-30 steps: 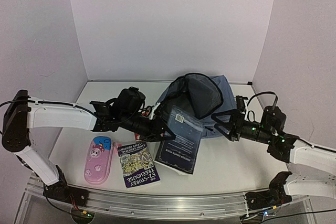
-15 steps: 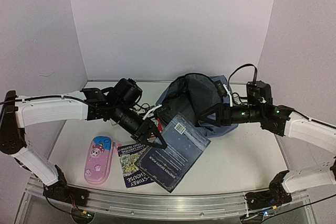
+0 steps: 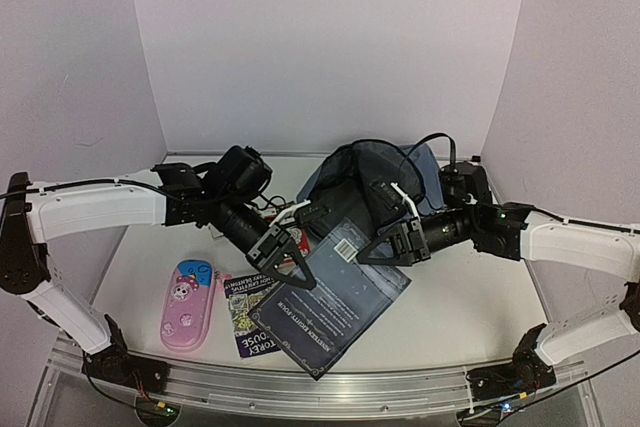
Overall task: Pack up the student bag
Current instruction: Pick up the book from the center of the board.
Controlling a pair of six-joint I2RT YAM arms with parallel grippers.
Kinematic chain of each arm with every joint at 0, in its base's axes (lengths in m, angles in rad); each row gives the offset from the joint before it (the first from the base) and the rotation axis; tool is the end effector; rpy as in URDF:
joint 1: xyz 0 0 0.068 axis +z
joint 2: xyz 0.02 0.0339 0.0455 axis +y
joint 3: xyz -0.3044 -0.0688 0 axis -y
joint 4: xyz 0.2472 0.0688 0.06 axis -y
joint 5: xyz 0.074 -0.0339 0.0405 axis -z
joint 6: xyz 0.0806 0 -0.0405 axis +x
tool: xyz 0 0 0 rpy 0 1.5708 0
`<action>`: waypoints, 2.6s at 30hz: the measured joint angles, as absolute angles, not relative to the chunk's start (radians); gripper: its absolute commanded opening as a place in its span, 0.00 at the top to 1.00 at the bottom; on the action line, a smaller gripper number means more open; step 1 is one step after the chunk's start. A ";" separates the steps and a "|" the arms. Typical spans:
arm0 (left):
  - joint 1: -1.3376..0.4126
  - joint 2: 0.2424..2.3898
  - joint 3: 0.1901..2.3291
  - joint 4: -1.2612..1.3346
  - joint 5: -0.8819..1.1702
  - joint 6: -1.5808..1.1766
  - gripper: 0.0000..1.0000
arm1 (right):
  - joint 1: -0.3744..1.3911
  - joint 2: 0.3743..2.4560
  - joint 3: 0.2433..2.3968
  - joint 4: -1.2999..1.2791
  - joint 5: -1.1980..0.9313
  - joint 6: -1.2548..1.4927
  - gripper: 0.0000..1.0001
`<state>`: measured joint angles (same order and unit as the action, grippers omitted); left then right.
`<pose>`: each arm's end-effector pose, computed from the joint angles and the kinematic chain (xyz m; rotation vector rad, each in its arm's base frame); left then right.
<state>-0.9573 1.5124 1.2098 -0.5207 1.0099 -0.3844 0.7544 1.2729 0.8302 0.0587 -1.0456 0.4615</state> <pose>0.1374 -0.3136 0.3153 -1.2323 -2.2562 1.7003 0.1605 0.2466 0.3100 -1.0879 1.9125 1.7602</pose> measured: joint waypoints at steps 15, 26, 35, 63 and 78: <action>-0.877 1.262 1.065 -0.062 0.662 -0.492 0.05 | 0.766 1.069 0.709 0.280 -0.709 0.695 1.00; -0.843 1.191 0.986 0.041 0.450 -0.577 0.03 | 0.764 1.066 0.674 0.560 -0.675 0.845 1.00; -0.839 1.190 0.941 0.116 0.583 -0.612 0.02 | 0.765 1.049 0.662 0.589 -0.546 0.863 1.00; -0.834 1.232 0.928 0.216 0.679 -0.690 1.00 | 0.765 1.060 0.608 0.714 -0.457 0.912 0.53; -0.701 1.250 0.859 -0.006 0.465 -0.819 1.00 | 0.482 1.217 0.921 0.098 -0.185 0.711 0.02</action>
<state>-0.7007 1.2502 0.8592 -0.0062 0.4647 -0.8186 0.4824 1.2172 0.9215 0.0979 -0.1846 0.7114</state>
